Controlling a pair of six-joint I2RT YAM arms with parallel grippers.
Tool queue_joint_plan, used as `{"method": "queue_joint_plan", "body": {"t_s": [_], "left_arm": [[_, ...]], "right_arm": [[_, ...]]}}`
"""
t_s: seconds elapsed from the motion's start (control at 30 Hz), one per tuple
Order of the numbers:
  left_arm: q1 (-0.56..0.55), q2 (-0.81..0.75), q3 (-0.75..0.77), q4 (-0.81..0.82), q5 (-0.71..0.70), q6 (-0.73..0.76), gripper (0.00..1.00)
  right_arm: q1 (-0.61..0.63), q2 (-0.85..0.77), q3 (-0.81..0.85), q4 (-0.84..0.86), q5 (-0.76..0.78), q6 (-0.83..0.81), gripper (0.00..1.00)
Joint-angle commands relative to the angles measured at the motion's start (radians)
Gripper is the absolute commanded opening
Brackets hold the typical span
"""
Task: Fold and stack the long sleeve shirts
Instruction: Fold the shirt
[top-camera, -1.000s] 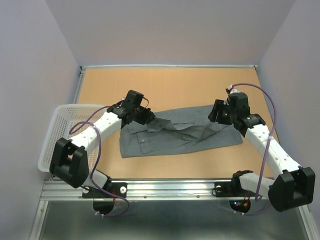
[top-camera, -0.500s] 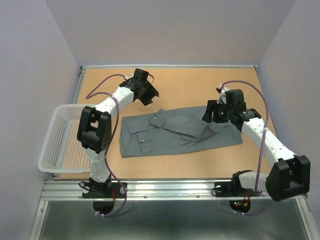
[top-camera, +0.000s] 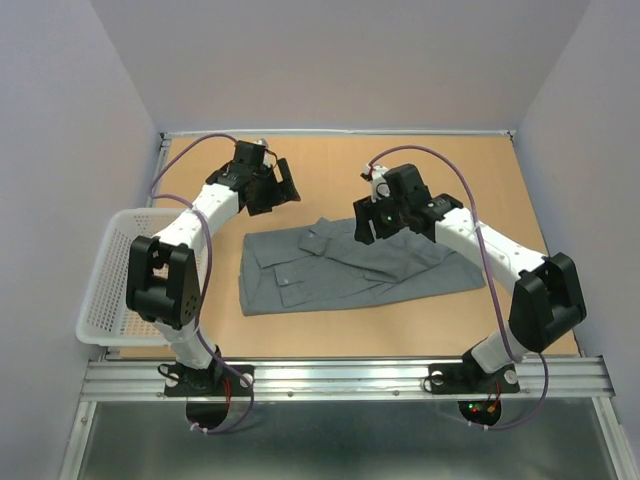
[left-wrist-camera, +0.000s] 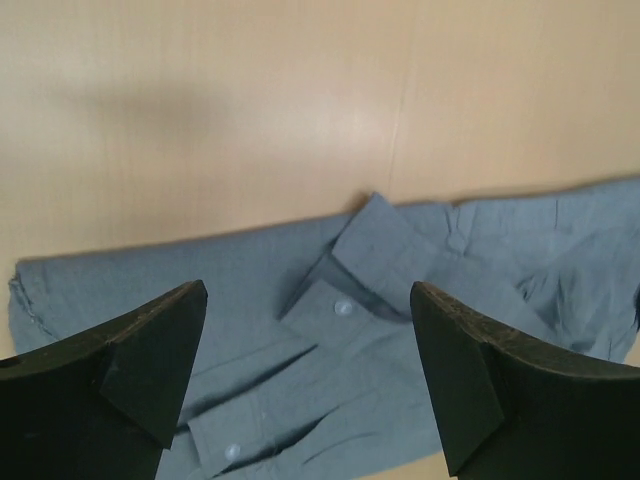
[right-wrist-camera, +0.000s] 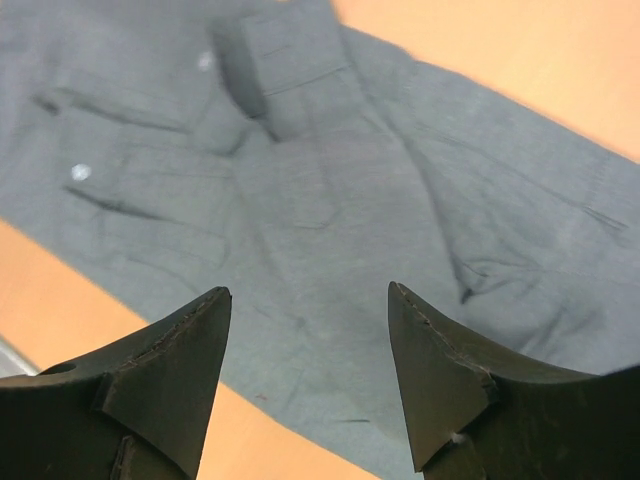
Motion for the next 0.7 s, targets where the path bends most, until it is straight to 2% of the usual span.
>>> {"method": "queue_joint_plan", "body": {"t_s": [0.0, 0.13, 0.3, 0.47, 0.67], "left_arm": [[-0.014, -0.080, -0.124, 0.044, 0.146, 0.123, 0.93], [-0.042, -0.077, -0.206, 0.055, 0.183, 0.106, 0.88], [-0.096, -0.042, -0.252, 0.055, 0.146, 0.089, 0.82], [-0.154, 0.018, -0.250, 0.062, 0.131, 0.057, 0.74], [-0.154, 0.076, -0.195, 0.094, 0.077, 0.038, 0.70]], "right_arm": [[-0.005, -0.041, 0.040, 0.039, 0.146, 0.021, 0.69], [-0.007, -0.095, -0.005, 0.040, 0.246, 0.041, 0.69], [-0.021, -0.151, -0.106, 0.059, 0.379, 0.107, 0.69], [-0.071, -0.202, -0.155, 0.074, 0.377, 0.159, 0.69], [-0.088, -0.215, -0.187, 0.100, 0.352, 0.165, 0.69]]}}
